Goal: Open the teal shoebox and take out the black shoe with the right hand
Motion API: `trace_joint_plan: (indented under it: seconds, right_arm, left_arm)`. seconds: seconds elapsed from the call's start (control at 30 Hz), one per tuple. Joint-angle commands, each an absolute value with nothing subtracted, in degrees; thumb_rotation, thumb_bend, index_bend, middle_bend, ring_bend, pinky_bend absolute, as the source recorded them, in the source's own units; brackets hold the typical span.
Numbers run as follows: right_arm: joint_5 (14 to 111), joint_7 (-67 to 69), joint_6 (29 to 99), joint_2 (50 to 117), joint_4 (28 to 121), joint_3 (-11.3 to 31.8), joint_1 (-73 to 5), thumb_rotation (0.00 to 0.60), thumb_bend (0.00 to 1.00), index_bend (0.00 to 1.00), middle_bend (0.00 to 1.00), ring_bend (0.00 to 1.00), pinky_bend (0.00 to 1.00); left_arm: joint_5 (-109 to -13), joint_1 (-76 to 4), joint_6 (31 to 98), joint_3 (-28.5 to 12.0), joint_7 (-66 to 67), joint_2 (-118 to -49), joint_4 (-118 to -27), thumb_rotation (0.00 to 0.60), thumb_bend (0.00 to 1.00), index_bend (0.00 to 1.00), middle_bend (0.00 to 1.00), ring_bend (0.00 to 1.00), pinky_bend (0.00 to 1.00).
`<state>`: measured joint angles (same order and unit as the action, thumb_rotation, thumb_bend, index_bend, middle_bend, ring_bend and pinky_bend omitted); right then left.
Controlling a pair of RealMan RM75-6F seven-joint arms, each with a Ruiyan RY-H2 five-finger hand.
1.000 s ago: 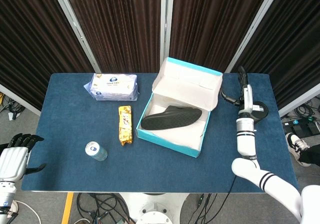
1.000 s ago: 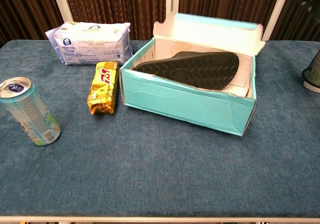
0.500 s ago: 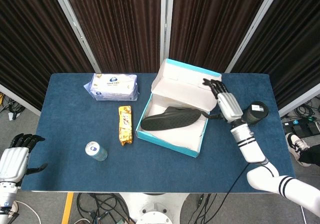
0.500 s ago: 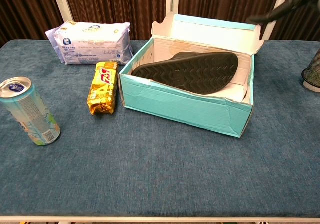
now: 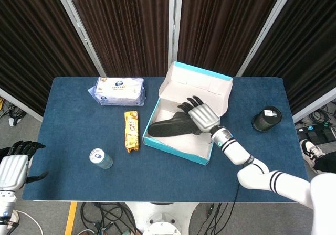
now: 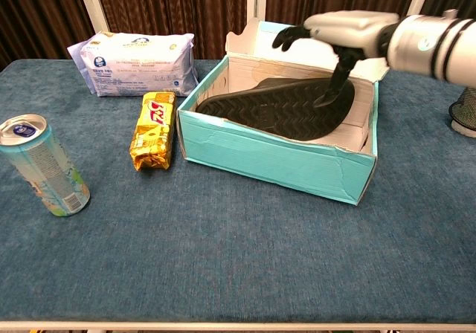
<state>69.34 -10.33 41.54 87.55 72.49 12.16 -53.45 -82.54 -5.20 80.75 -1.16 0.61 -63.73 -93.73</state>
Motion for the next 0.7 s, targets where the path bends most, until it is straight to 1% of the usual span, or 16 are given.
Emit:
trace_joint_plan:
  seconds: [0.03,0.17,0.27,0.4,0.47,0.5,0.53,0.6,0.67,0.7]
  right_arm:
    - [65.6,-17.2,39.1,92.0,68.6,11.8,-57.2,0.600,0.00,0.14,0.13,0.03,0.00]
    - [63.8,-21.4,39.2,95.3,65.2,12.0,-59.3,0.600,0.00,0.15,0.13,0.03,0.00]
    - [62.1,-23.2,38.0,97.2,63.0,12.2,-60.8,0.600,0.00,0.16,0.13,0.03,0.00]
    - [60.5,-25.8,36.8,99.7,59.7,11.8,-62.4,0.600,0.00,0.20,0.17,0.03,0.00]
    - [60.1,-26.1,36.6,100.8,58.4,11.7,-62.9,0.600,0.02,0.29,0.22,0.04,0.00]
    - [60.3,-26.0,37.0,101.2,58.0,11.7,-62.9,0.600,0.05,0.37,0.27,0.07,0.00]
    - [60.8,-25.8,37.5,101.5,57.7,11.7,-62.9,0.600,0.07,0.43,0.31,0.09,0.00]
    - [62.5,-25.0,39.1,101.7,57.0,11.4,-62.6,0.600,0.16,0.61,0.43,0.18,0.00]
    - [64.3,-23.6,40.4,101.6,56.4,11.3,-62.3,0.600,0.21,0.72,0.52,0.26,0.00]
    - [65.1,-22.8,40.8,101.4,56.3,11.2,-62.2,0.600,0.21,0.74,0.54,0.28,0.00]
  left_arm:
    - [-82.4,-5.2,80.6,-1.2,0.0,-64.1,-93.1,0.600,0.00,0.26,0.22,0.14,0.11]
    - [-82.1,-5.1,80.4,-1.1,-0.6,-64.4,-92.1,0.600,0.00,0.26,0.22,0.14,0.11]
    - [-82.0,-5.1,80.3,-1.1,-1.1,-64.6,-91.6,0.600,0.00,0.26,0.22,0.14,0.11]
    - [-81.9,-5.0,80.2,-1.1,-1.5,-64.8,-91.1,0.600,0.00,0.26,0.22,0.14,0.11]
    - [-81.8,-4.9,80.2,-1.1,-1.7,-64.9,-90.8,0.600,0.00,0.26,0.22,0.14,0.11]
    - [-81.8,-4.9,80.2,-1.1,-1.8,-65.0,-90.8,0.600,0.00,0.26,0.22,0.14,0.11]
    - [-81.7,-4.8,80.3,-1.1,-1.8,-65.0,-90.7,0.600,0.00,0.26,0.22,0.14,0.11]
    - [-81.5,-4.7,80.1,-1.0,-2.0,-65.0,-90.5,0.600,0.00,0.26,0.22,0.14,0.11]
    - [-81.4,-4.7,80.0,-1.0,-1.8,-65.0,-90.4,0.600,0.00,0.26,0.22,0.14,0.11]
    - [-81.4,-4.7,80.0,-1.0,-1.8,-65.0,-90.5,0.600,0.00,0.26,0.22,0.14,0.11]
